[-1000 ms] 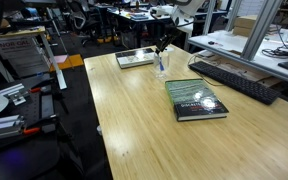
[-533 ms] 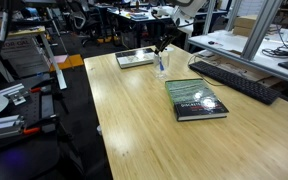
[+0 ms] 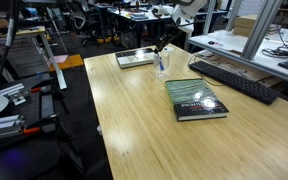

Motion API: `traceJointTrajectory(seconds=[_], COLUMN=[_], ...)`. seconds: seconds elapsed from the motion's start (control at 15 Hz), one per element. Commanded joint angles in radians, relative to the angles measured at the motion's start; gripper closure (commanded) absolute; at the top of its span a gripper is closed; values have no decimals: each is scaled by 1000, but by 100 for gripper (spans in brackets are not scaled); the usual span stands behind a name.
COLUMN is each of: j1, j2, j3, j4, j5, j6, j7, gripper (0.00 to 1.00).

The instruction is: Take the blue marker out of the glass

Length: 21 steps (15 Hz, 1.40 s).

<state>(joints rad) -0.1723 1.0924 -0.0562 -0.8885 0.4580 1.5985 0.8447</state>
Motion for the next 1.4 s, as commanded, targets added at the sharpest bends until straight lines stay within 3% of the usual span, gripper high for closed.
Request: traceJointTrajectory(seconds=[0.0,0.47,0.67,1.07,1.13,1.2,1.33], j1=[-22,-23,-13,-15,-16,19,34], j2=[36,60,64,72,73,108,125], j3=[27,27,9,13,15,35,71], j4=[82,131,135,149,150,209,238], j5=[-26,-49,-32,-26,-22,-47,-40], j6=[-80,-124,-110,-103,-100,-79,-84], j7=[2,-2,-10,-18,-21,49,55], gripper=[49,62,58,34,33,39,44])
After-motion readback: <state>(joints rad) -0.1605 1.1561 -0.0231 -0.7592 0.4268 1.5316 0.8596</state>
